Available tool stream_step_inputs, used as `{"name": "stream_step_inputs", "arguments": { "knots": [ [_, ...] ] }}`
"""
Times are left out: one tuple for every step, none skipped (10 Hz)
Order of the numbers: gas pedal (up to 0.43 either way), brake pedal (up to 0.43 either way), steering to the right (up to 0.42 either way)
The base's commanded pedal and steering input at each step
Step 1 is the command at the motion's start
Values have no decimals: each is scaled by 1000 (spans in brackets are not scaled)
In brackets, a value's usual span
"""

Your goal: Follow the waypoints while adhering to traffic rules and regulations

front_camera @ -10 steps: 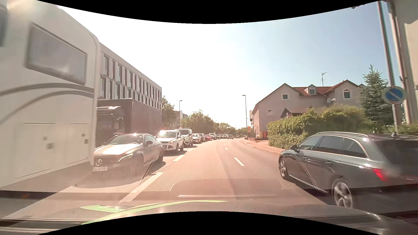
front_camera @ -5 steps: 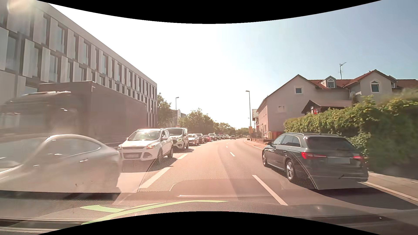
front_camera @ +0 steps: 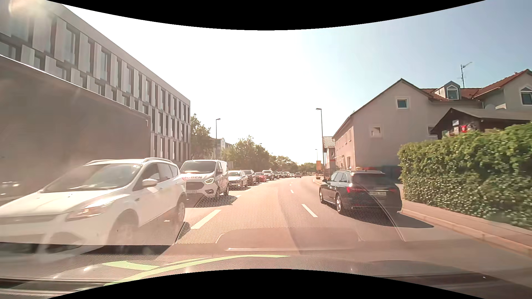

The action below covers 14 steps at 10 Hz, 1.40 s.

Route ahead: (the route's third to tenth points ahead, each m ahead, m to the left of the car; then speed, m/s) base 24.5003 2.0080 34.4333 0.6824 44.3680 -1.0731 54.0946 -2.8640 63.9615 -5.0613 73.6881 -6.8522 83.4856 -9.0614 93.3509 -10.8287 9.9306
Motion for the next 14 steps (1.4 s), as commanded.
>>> {"name": "stream_step_inputs", "arguments": {
  "knots": [
    [87,0,9],
    [87,0,10],
    [87,0,10],
    [79,0,10],
    [79,0,10],
    [79,0,11],
    [79,0,12],
    [67,0,14],
    [67,0,15],
    [59,0,15],
    [59,0,15],
    [59,0,15],
    [59,0,15],
    [59,0,16]
  ]
}}
